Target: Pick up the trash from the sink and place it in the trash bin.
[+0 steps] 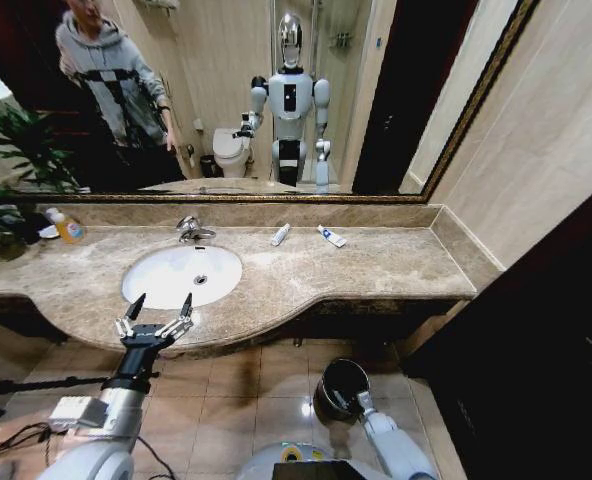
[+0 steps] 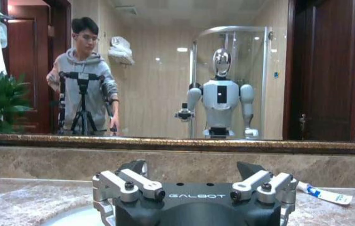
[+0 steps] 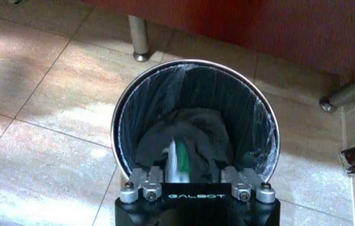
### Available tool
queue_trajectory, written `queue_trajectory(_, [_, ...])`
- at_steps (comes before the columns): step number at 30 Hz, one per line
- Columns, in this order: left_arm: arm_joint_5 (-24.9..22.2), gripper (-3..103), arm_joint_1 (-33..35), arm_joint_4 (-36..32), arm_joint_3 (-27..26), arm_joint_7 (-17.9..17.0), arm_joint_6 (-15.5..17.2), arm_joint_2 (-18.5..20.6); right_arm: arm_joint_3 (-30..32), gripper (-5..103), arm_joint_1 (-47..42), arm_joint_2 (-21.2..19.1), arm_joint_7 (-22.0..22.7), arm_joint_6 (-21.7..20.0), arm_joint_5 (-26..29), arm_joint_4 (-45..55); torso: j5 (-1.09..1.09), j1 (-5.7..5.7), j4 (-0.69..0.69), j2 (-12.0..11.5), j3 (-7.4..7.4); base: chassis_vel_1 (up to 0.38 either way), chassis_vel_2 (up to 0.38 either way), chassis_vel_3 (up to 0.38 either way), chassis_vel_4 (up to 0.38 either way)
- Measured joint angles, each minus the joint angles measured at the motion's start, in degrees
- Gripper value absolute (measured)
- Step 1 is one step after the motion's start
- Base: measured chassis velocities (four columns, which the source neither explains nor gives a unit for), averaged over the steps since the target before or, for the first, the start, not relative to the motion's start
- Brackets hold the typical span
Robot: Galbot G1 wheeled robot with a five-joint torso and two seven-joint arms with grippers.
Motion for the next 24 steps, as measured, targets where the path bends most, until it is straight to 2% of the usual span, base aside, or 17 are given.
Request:
queue_trajectory(2, [0.0,100,0.0,0.0,0.0,0.0,0.0,0.0,0.03,53,-0.49,-0.09,-0.02,-0.05,-0.02,0.75,0.0,0.0,0.0,0.0,0.0,0.0,0.0,0.0,0.0])
queue_trajectory(3, [0.0,100,0.0,0.0,0.0,0.0,0.0,0.0,0.03,53,-0.49,-0.09,-0.02,-0.05,-0.02,0.75,0.0,0.0,0.0,0.0,0.0,0.0,0.0,0.0,0.0])
queue_trajectory(5, [0.0,100,0.0,0.0,0.0,0.0,0.0,0.0,0.12,64,-0.92,-0.18,-0.1,-0.06,-0.02,1.31,0.0,0.0,0.0,0.0,0.0,0.0,0.0,0.0,0.0])
queue_trajectory(7, [0.0,100,0.0,0.0,0.0,0.0,0.0,0.0,0.17,64,-1.03,-0.2,-0.1,-0.06,-0.02,1.42,0.0,0.0,0.0,0.0,0.0,0.0,0.0,0.0,0.0])
queue_trajectory(10, [0.0,100,0.0,0.0,0.0,0.0,0.0,0.0,0.27,80,-1.66,-0.44,-0.1,-0.06,-0.01,2.42,0.0,0.0,0.0,0.0,0.0,0.0,0.0,0.0,0.0])
queue_trajectory(11, [0.0,100,0.0,0.0,0.0,0.0,0.0,0.0,0.27,80,-1.66,-0.44,-0.1,-0.06,-0.01,2.42,0.0,0.0,0.0,0.0,0.0,0.0,0.0,0.0,0.0])
queue_trajectory(12, [0.0,100,0.0,0.0,0.0,0.0,0.0,0.0,0.38,91,-1.96,-0.49,-0.17,-0.12,-0.01,2.96,0.0,0.0,0.0,0.0,0.0,0.0,0.0,0.0,0.0])
queue_trajectory(14, [0.0,100,0.0,0.0,0.0,0.0,0.0,0.0,0.47,91,-2.14,-0.49,-0.2,-0.18,-0.02,3.24,0.0,0.0,0.0,0.0,0.0,0.0,0.0,0.0,0.0])
queue_trajectory(16, [0.0,100,0.0,0.0,0.0,0.0,0.0,0.0,0.56,99,-2.51,-0.5,-0.24,-0.21,-0.02,3.73,0.0,0.0,0.0,0.0,0.0,0.0,0.0,0.0,0.0])
queue_trajectory(21, [0.0,100,0.0,0.0,0.0,0.0,0.0,0.0,0.49,100,-3.61,-0.75,-0.08,-0.56,0.47,5.94,0.01,0.0,0.0,0.0,0.0,0.0,0.0,0.0,0.0])
queue_trajectory(24, [0.0,100,0.0,0.0,0.0,0.0,0.0,0.0,-0.13,100,-7.26,-2.06,-0.34,-3.99,4.51,14.77,0.01,0.0,0.01,0.0,0.0,0.0,0.0,0.0,0.0])
